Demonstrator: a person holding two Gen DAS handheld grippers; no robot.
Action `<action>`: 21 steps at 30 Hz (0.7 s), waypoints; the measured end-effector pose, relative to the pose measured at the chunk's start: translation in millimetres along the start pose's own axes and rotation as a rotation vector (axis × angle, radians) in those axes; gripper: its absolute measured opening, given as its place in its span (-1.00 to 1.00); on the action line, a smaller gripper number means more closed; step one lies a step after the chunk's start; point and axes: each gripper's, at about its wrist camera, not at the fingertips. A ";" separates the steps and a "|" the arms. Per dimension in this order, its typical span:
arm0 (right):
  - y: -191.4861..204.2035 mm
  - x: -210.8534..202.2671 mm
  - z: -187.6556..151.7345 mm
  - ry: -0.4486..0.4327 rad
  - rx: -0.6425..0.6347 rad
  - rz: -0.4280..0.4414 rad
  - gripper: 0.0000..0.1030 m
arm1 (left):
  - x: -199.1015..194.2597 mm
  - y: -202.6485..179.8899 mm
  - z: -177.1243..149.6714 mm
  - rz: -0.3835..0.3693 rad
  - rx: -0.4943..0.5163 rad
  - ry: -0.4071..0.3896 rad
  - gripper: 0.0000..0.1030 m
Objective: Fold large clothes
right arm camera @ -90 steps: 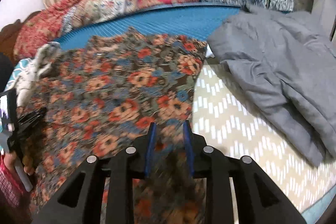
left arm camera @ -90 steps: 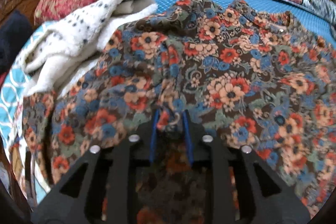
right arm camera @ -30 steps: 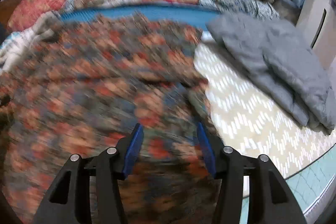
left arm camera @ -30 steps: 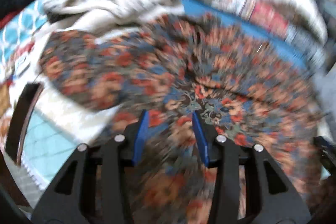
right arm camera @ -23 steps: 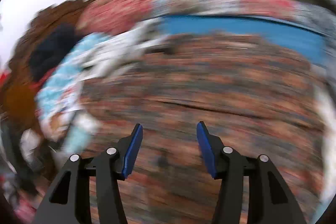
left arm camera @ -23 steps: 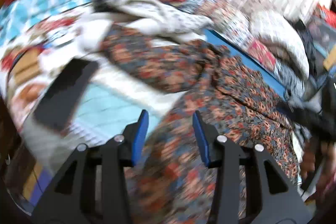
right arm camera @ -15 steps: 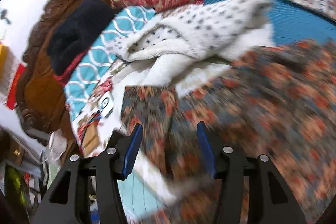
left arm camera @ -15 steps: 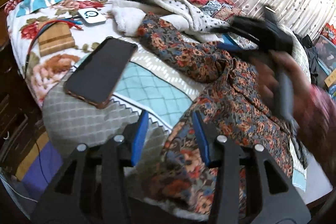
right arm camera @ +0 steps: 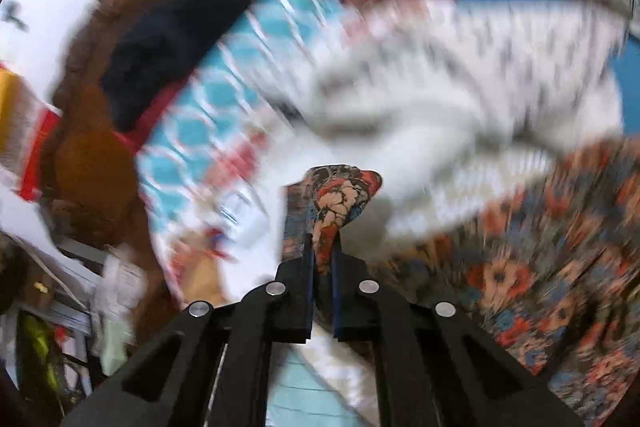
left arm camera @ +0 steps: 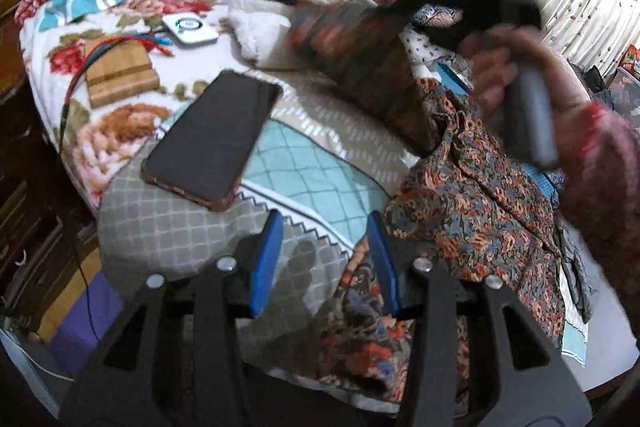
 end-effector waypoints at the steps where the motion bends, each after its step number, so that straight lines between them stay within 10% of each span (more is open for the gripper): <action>1: 3.4 -25.0 17.4 -0.066 -0.009 0.014 0.28 | -1.7 -3.3 3.2 0.003 0.009 -0.013 -0.19; 7: -52.1 -202.6 93.0 -0.462 0.045 -0.100 0.28 | -1.5 -25.5 28.2 0.011 0.047 -0.073 -0.19; 12: -152.4 -349.8 65.4 -0.719 0.146 -0.390 0.28 | 23.2 -73.6 64.5 -0.015 0.099 -0.107 -0.15; 16: -235.9 -366.3 -9.6 -0.638 0.243 -0.623 0.28 | 75.4 -137.5 87.4 -0.055 0.189 -0.076 0.14; 21: -323.2 -335.1 -112.2 -0.528 0.520 -0.609 0.28 | 160.8 -226.2 88.8 -0.120 0.359 0.046 0.41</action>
Point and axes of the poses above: each gripper's, at about its wrist camera, not at the fingertips, and x roughly the way its jaws point, y to its left, z to its top, and after that the axes turned 12 degrees about -y, right-handed
